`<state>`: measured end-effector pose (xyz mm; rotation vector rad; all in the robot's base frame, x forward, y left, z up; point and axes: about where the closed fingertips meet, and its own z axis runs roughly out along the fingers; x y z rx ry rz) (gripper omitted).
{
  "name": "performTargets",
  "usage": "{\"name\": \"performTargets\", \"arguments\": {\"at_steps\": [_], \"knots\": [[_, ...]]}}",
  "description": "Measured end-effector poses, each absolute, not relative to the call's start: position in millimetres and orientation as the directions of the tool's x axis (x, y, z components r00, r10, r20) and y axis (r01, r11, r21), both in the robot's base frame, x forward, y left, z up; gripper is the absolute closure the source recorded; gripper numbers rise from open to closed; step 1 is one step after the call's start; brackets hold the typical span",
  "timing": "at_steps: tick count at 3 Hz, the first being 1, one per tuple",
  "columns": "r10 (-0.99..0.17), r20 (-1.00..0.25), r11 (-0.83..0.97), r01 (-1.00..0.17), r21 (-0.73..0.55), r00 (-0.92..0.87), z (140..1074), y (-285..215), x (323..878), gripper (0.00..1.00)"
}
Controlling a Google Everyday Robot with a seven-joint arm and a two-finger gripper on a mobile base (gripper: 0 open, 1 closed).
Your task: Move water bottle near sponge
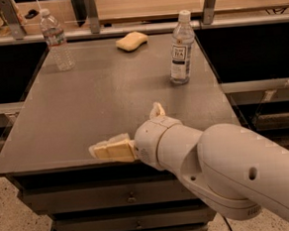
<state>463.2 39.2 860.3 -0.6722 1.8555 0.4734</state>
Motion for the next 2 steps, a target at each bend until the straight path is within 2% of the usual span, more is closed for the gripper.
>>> {"name": "performTargets", "arguments": {"at_steps": [1,2], "knots": [[-0.205,-0.937,0.799,-0.602,0.007,-0.283,858.1,39.8,488.8,0.0],[-0.205,-0.937,0.798,-0.602,0.007,-0.283,858.2,39.9,488.7,0.0]]}}
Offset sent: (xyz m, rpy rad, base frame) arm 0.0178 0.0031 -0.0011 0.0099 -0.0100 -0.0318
